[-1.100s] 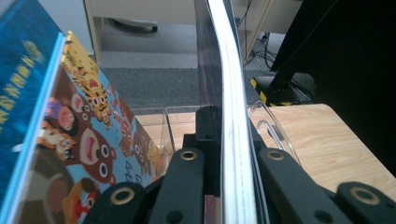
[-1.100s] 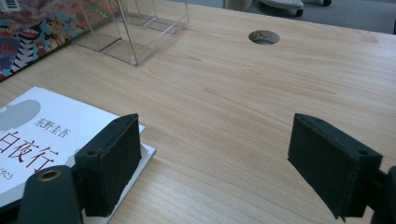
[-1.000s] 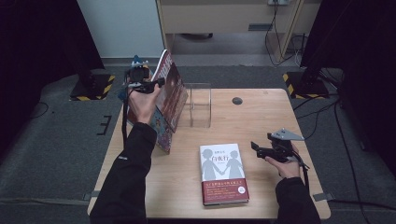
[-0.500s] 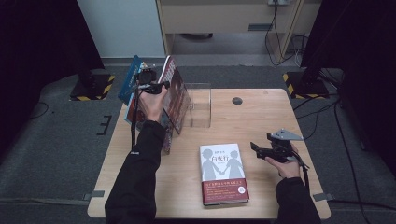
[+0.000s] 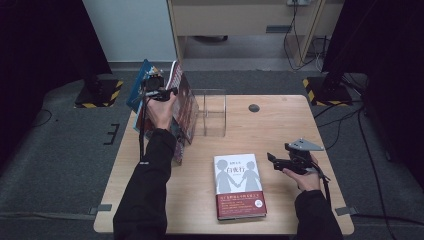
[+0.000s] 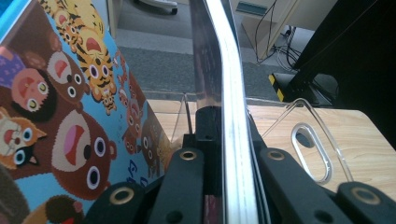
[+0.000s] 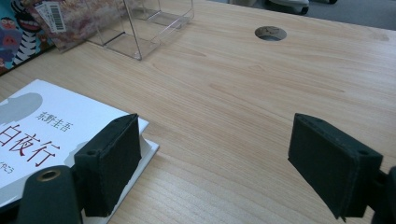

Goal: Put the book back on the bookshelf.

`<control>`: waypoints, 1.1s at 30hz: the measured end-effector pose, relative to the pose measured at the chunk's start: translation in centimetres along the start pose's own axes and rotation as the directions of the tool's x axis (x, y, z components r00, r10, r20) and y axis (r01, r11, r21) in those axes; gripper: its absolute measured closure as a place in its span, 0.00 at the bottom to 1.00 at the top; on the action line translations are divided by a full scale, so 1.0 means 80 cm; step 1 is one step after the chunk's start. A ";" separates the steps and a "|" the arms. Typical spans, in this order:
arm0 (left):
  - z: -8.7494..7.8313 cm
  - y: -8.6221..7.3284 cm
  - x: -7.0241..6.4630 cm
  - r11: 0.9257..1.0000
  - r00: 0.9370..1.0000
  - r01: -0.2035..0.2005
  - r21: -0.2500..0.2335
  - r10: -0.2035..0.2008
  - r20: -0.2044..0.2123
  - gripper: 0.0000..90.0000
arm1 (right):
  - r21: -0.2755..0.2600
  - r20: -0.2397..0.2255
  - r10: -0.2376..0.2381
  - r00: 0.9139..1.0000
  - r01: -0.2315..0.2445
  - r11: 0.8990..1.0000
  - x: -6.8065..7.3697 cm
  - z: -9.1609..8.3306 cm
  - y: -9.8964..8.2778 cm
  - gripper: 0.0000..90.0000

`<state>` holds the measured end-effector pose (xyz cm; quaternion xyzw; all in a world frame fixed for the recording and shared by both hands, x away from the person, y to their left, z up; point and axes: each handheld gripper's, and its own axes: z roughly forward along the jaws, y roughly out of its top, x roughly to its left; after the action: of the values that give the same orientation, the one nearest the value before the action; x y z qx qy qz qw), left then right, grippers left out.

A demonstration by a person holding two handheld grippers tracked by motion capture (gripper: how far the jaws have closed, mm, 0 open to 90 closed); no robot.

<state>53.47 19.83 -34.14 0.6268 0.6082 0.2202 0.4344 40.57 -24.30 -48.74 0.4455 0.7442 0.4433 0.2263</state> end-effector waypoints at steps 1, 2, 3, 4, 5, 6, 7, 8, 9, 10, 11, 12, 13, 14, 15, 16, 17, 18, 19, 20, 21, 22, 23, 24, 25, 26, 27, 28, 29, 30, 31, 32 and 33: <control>0.000 0.000 0.002 1.000 1.000 -0.007 -0.001 0.007 0.002 0.92 | 0.001 0.001 0.001 1.000 -0.001 1.000 0.000 0.001 0.000 0.19; 0.000 0.000 0.003 1.000 1.000 -0.005 -0.001 0.005 0.002 0.92 | 0.001 0.001 -0.001 1.000 0.001 1.000 0.001 0.001 0.000 0.19; 0.001 -0.001 0.004 1.000 1.000 -0.007 -0.005 0.007 -0.002 0.92 | 0.004 0.000 -0.003 1.000 0.003 1.000 0.002 0.001 0.000 0.19; 0.001 -0.001 0.004 1.000 1.000 -0.014 -0.008 0.014 -0.005 0.92 | 0.004 -0.002 -0.009 1.000 0.009 1.000 0.002 0.002 0.000 0.19; 0.001 -0.001 0.005 1.000 1.000 -0.023 -0.009 0.023 -0.010 0.91 | 0.005 -0.003 -0.009 1.000 0.009 1.000 0.002 0.002 0.000 0.19; 0.000 -0.002 0.006 0.999 0.999 -0.034 -0.013 0.034 -0.014 0.90 | 0.006 -0.002 -0.007 1.000 0.007 1.000 0.003 0.002 0.000 0.19; 0.000 -0.002 0.007 0.999 0.999 -0.045 -0.021 0.044 -0.014 0.90 | 0.005 -0.001 -0.007 1.000 0.007 1.000 0.003 0.002 0.000 0.19; 0.000 -0.002 0.009 0.998 0.999 -0.049 -0.028 0.049 -0.015 0.88 | 0.006 0.000 -0.007 1.000 0.007 1.000 0.003 0.002 0.000 0.19; 0.000 -0.002 0.010 0.998 0.999 -0.044 -0.034 0.044 -0.016 0.85 | 0.006 0.001 -0.005 1.000 0.005 1.000 0.003 0.002 0.000 0.19; -0.001 -0.002 0.011 0.998 0.999 -0.048 -0.037 0.047 -0.022 0.83 | 0.007 0.000 -0.004 1.000 0.004 1.000 0.003 0.002 0.000 0.19; -0.002 -0.003 0.013 0.998 0.998 -0.051 -0.046 0.049 -0.030 0.81 | 0.007 0.000 -0.005 1.000 0.005 1.000 0.003 0.002 0.000 0.19; -0.004 -0.003 0.014 0.997 0.998 -0.053 -0.050 0.051 -0.029 0.79 | 0.006 0.000 -0.005 1.000 0.005 1.000 0.004 0.003 0.000 0.19; -0.005 -0.003 0.016 0.998 0.998 -0.052 -0.048 0.051 -0.027 0.80 | 0.005 -0.001 -0.005 1.000 0.005 1.000 0.004 0.003 0.000 0.19; -0.007 -0.003 0.017 0.997 0.998 -0.057 -0.049 0.056 -0.031 0.79 | 0.004 -0.002 -0.007 1.000 0.007 1.000 0.004 0.003 0.000 0.19; -0.008 -0.003 0.018 0.997 0.998 -0.061 -0.055 0.059 -0.036 0.78 | 0.005 -0.002 -0.007 1.000 0.007 1.000 0.004 0.003 0.000 0.19; -0.010 -0.003 0.020 0.996 0.997 -0.063 -0.058 0.060 -0.039 0.76 | 0.004 -0.002 -0.008 1.000 0.008 1.000 0.004 0.003 0.000 0.19; -0.012 -0.003 0.020 0.996 0.996 -0.073 -0.059 0.070 -0.046 0.74 | 0.004 -0.003 -0.008 1.000 0.008 1.000 0.004 0.004 0.000 0.19; -0.013 -0.003 0.021 0.995 0.996 -0.081 -0.058 0.079 -0.046 0.74 | 0.004 -0.003 -0.010 1.000 0.010 1.000 0.004 0.004 0.000 0.19; -0.016 -0.003 0.020 0.994 0.996 -0.085 -0.062 0.083 -0.041 0.73 | 0.004 -0.003 -0.010 1.000 0.010 1.000 0.005 0.004 0.000 0.19; -0.018 -0.002 0.020 0.994 0.995 -0.091 -0.067 0.089 -0.040 0.72 | 0.006 -0.003 -0.010 1.000 0.010 1.000 0.005 0.004 0.000 0.19; -0.021 -0.002 0.019 0.992 0.994 -0.099 -0.074 0.096 -0.041 0.71 | 0.006 -0.005 -0.017 1.000 0.017 1.000 0.005 0.004 0.000 0.19; -0.024 -0.002 0.018 0.991 0.993 -0.111 -0.078 0.107 -0.045 0.70 | 0.006 -0.006 -0.016 1.000 0.016 1.000 0.006 0.004 0.000 0.19; -0.028 -0.001 0.018 0.989 0.992 -0.119 -0.086 0.116 -0.049 0.68 | 0.005 -0.007 -0.013 1.000 0.013 1.000 0.006 0.004 0.000 0.19; -0.031 -0.001 0.018 0.988 0.991 -0.126 -0.093 0.122 -0.047 0.67 | 0.004 -0.007 -0.007 1.000 0.007 1.000 0.006 0.004 0.000 0.19; -0.035 -0.002 0.018 0.985 0.991 -0.131 -0.112 0.127 -0.043 0.66 | 0.003 -0.009 -0.005 1.000 0.005 1.000 0.006 0.003 0.000 0.19; -0.040 -0.002 0.019 0.983 0.991 -0.133 -0.123 0.129 -0.042 0.65 | 0.001 -0.009 -0.003 1.000 0.003 1.000 0.006 0.002 0.001 0.18; -0.045 -0.003 0.020 0.982 0.991 -0.135 -0.132 0.131 -0.039 0.65 | -0.001 -0.011 0.000 1.000 0.000 1.000 0.006 0.002 0.001 0.18; -0.050 -0.003 0.021 0.980 0.991 -0.137 -0.144 0.134 -0.032 0.64 | -0.005 -0.013 0.000 1.000 0.000 1.000 0.006 0.001 0.002 0.18; -0.054 -0.004 0.021 0.977 0.990 -0.143 -0.157 0.141 -0.024 0.63 | -0.006 -0.013 0.005 1.000 -0.005 1.000 0.006 0.000 0.002 0.18; -0.059 -0.005 0.022 0.975 0.990 -0.139 -0.173 0.140 -0.005 0.62 | -0.009 -0.012 0.010 1.000 -0.010 1.000 0.006 0.000 0.002 0.18; -0.064 -0.005 0.021 0.974 0.990 -0.133 -0.183 0.138 0.016 0.62 | -0.010 -0.012 0.011 1.000 -0.011 1.000 0.006 0.000 0.003 0.18; -0.069 -0.006 0.020 0.971 0.989 -0.139 -0.195 0.146 0.027 0.62 | -0.011 -0.013 0.010 1.000 -0.010 1.000 0.006 -0.001 0.003 0.18; -0.074 -0.007 0.019 0.967 0.987 -0.150 -0.206 0.160 0.031 0.62 | -0.011 -0.014 0.009 1.000 -0.009 1.000 0.007 -0.001 0.003 0.18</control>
<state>48.62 22.81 -31.90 0.6300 0.5212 0.2994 0.4917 40.35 -23.83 -48.47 0.4443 0.7413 0.4516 0.2217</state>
